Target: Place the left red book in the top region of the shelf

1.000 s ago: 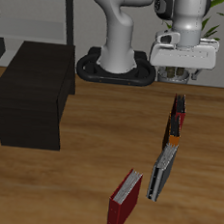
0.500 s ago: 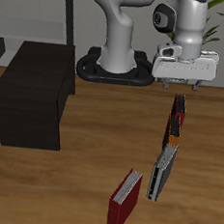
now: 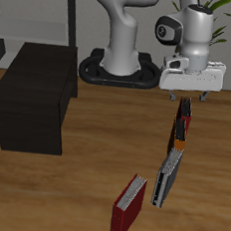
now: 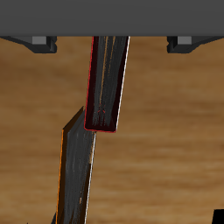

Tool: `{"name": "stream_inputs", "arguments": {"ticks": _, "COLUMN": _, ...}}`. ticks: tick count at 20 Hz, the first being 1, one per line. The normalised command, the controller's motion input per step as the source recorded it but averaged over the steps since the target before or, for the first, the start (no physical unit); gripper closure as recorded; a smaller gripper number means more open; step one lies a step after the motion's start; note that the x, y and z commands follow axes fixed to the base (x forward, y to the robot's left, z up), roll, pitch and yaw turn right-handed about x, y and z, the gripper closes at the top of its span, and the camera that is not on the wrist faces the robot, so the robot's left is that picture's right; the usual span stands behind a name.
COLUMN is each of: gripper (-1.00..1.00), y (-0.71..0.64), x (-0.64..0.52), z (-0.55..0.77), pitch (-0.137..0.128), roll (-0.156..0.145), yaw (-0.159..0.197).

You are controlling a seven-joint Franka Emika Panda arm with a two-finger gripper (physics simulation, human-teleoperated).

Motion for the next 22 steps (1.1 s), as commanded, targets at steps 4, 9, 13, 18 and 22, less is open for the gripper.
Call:
{"name": "stream_inputs", "arguments": {"ticks": 4, "gripper": -1.0, "y": -0.05, "x": 0.03, "z": -0.15, "pitch": -0.017, "roll": -0.014, "yaw": 0.019}}
{"name": "stream_inputs", "arguments": {"ticks": 9, "gripper": -1.0, "y": -0.05, "x": 0.07, "z": -0.19, "pitch": 0.013, "roll": -0.014, "yaw": 0.015}}
{"name": "stream_inputs", "arguments": {"ticks": 13, "gripper": -1.0, "y": -0.01, "x": 0.07, "z": -0.26, "pitch": 0.022, "roll": 0.002, "yaw": 0.018}}
{"name": "stream_inputs", "arguments": {"ticks": 18, "gripper": -1.0, "y": 0.09, "x": 0.02, "z": -0.25, "pitch": 0.024, "roll": 0.025, "yaw": 0.031}}
{"name": "stream_inputs", "arguments": {"ticks": 22, "gripper": 1.0, "y": 0.07, "x": -0.05, "z": -0.18, "pitch": 0.032, "roll": 0.041, "yaw": 0.022}}
